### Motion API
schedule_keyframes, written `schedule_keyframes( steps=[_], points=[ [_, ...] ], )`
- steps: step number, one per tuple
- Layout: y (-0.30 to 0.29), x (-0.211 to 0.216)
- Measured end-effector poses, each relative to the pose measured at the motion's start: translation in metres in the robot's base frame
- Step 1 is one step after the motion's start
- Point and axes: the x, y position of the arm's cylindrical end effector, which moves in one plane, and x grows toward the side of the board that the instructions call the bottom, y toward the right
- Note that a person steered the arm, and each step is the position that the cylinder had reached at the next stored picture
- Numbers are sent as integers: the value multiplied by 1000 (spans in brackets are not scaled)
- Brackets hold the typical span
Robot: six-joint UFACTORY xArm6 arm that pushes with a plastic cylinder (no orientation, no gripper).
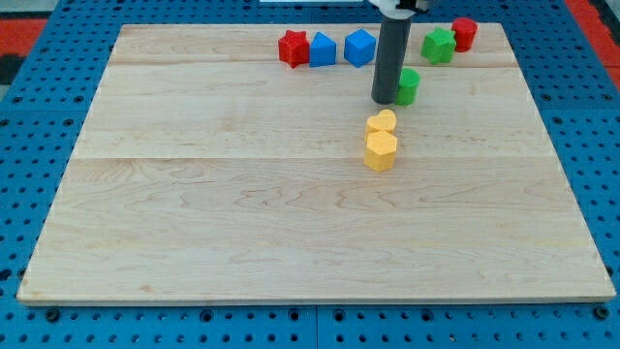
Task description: Move the yellow blocks towards up
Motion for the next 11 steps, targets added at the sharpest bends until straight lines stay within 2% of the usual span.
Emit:
schedule_keyframes(
  steps=[1,2,3,4,5,6,7,8,9,10,11],
  points=[
    [59,-6],
    [67,-1],
    [68,-38],
    [59,15],
    [48,112],
    [-28,130],
    [-57,135],
    [-49,102],
    [-22,57],
    [27,39],
    [49,-5]
  ],
)
